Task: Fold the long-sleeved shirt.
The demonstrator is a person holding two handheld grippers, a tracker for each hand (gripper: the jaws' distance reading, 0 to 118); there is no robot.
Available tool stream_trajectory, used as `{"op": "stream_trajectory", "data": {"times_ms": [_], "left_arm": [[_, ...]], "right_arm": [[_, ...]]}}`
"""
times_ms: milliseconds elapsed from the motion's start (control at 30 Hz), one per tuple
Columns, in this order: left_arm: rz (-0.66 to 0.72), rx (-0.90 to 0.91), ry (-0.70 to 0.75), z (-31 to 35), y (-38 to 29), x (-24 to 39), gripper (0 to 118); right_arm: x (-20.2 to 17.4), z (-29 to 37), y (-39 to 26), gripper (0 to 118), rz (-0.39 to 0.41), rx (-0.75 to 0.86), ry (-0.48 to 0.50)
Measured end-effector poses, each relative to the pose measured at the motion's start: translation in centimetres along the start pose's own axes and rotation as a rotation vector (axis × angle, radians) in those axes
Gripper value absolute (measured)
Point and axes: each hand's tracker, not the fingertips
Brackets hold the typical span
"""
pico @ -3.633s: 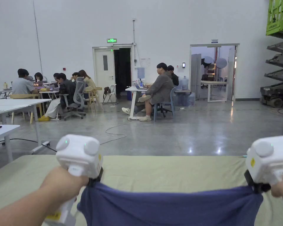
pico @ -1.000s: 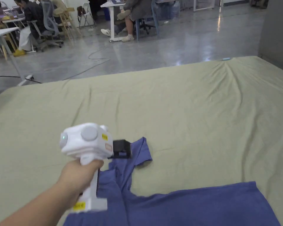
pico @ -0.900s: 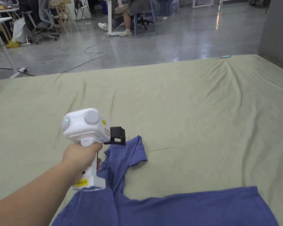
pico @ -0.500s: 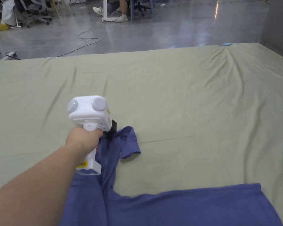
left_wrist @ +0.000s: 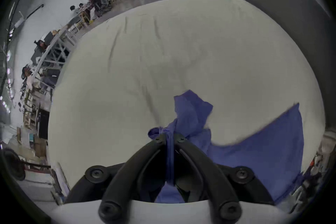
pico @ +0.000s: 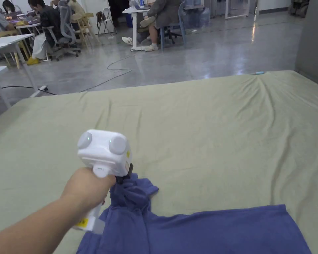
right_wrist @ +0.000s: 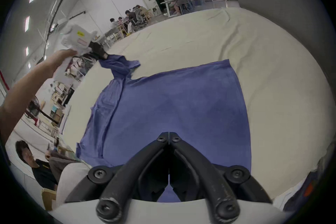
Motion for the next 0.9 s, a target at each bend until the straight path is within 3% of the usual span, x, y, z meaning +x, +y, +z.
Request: {"op": "stream_trajectory", "data": {"times_ms": [167, 300, 500, 767, 900], "left_arm": [[-0.061, 0.053, 0.095, 1.5, -7.5, 1.9, 0], [-0.066, 0.045, 0.063, 2.5, -14.5, 3.8, 0], [0.117, -0.048, -0.032, 1.0, -21.8, 4.8, 0], [0.190, -0.084, -0.019, -2.7, -23.6, 4.4, 0], [0.231, -0.078, -0.076, -1.9, -23.3, 3.3, 8]], "right_arm": [[0.7, 0.0, -0.1, 0, -0.032, -0.016, 0.023], [1.3, -0.2, 0.0, 0, -0.054, -0.026, 0.030], [1.3, -0.4, -0.2, 0, -0.061, -0.042, 0.038], [1.0, -0.8, -0.2, 0, -0.044, -0.062, 0.032], [0.6, -0.7, -0.2, 0, -0.027, -0.057, 0.027]]}}
